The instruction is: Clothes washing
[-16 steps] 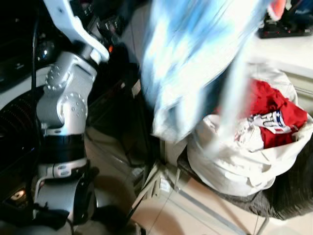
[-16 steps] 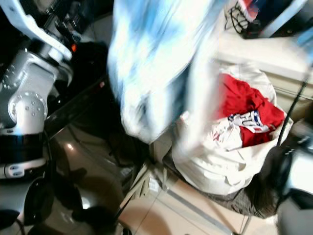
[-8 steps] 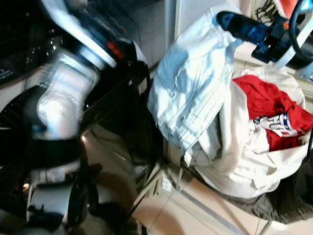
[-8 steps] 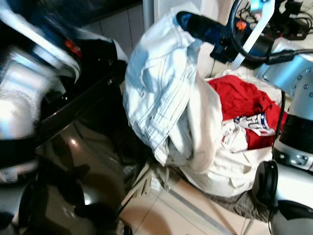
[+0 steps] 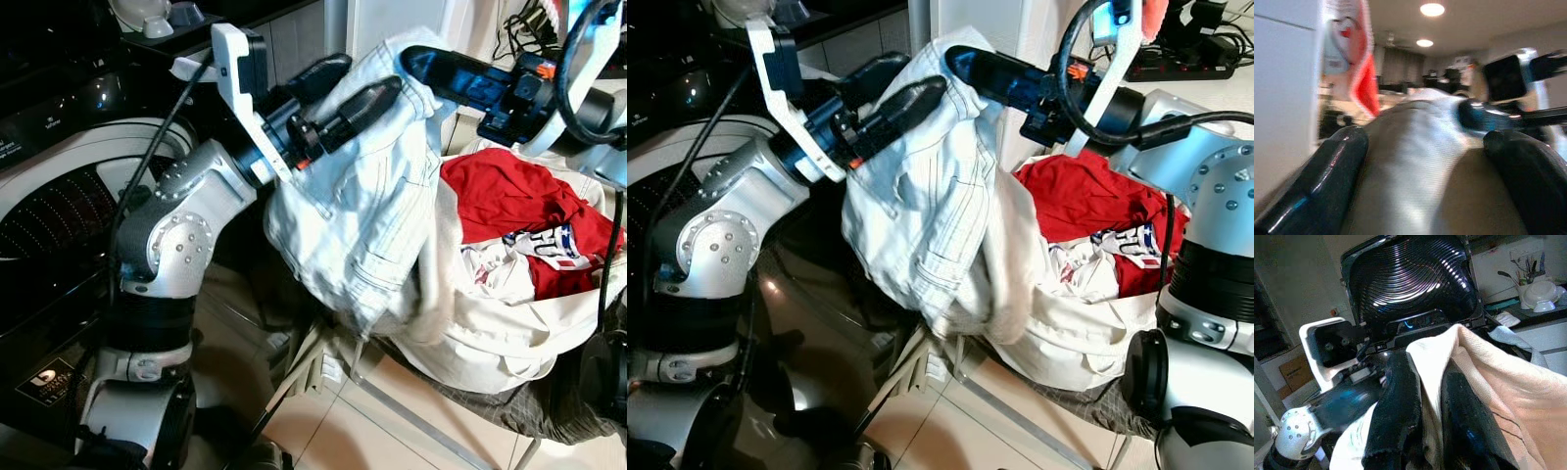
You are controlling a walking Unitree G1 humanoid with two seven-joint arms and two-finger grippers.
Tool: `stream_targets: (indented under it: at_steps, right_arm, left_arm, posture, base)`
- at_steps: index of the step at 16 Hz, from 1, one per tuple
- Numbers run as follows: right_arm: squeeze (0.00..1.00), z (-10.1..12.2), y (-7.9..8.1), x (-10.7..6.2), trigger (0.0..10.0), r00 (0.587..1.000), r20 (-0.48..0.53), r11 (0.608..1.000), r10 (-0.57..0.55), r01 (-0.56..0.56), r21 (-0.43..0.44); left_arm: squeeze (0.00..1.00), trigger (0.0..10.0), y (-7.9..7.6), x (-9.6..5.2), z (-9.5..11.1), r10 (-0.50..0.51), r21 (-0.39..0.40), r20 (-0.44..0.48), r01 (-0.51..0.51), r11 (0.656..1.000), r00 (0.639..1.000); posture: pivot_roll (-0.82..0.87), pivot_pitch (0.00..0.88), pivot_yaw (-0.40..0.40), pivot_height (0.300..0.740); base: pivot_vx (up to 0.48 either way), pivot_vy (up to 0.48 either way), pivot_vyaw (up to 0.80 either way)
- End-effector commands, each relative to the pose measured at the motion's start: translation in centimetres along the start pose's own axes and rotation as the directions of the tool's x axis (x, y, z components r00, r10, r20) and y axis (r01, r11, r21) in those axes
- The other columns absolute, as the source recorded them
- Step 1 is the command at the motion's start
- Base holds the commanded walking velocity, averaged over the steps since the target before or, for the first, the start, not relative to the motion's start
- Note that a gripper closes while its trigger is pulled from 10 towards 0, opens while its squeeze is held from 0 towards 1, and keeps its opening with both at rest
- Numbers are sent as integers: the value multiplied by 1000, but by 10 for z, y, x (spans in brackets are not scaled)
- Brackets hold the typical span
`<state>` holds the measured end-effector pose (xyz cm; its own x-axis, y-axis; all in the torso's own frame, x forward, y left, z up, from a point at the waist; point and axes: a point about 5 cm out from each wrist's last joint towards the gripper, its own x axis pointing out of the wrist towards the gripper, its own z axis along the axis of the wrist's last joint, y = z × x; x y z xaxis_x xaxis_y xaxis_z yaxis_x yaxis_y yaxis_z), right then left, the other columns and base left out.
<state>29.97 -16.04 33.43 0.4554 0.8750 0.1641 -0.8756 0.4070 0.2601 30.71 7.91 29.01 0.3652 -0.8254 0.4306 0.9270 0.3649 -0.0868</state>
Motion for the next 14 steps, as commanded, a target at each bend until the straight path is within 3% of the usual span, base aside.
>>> stream_targets:
  at_steps: [1,3,6,10,12,13,14]
  right_arm:
    - [0,4,10,3,0,999,12,998,45,-45,-32]
    - [0,4,10,4,0,999,14,999,40,-40,-28]
    - [0,3,9,5,0,1000,8,999,29,-29,-28]
    - [0,2,9,8,0,1000,7,999,25,-25,-26]
    - [0,2,9,8,0,1000,10,999,25,-24,-26]
    - [0,2,9,8,0,1000,11,999,23,-23,-25]
    - [0,2,9,8,0,1000,15,1000,20,-20,-24]
  left_arm:
    - [1000,10000,-14,3,-8,-97,-35,-37,96,995,995]
    - [1000,10000,-26,3,-17,-176,-110,-46,170,979,983]
    - [1000,10000,-32,6,-18,-194,-169,-6,190,967,981]
    - [1000,10000,-24,10,-40,-80,0,-169,81,997,982]
    - [1000,9490,-20,10,-42,-41,2,-192,42,999,981]
    - [39,4078,-19,9,-45,-35,15,-221,39,999,975]
    - [0,0,-18,8,-48,-22,14,-230,25,1000,973]
  posture:
    - [-14,0,66,740]
    - [-14,0,66,740]
    - [-13,0,66,740]
    - [-13,0,66,740]
    - [-15,0,69,740]
    - [-14,0,69,740]
    - [-13,0,70,740]
  base:
    - [0,0,0]
    - [0,0,0]
    - [0,0,0]
    - [0,0,0]
    - [0,0,0]
    - [0,0,0]
    - [0,0,0]
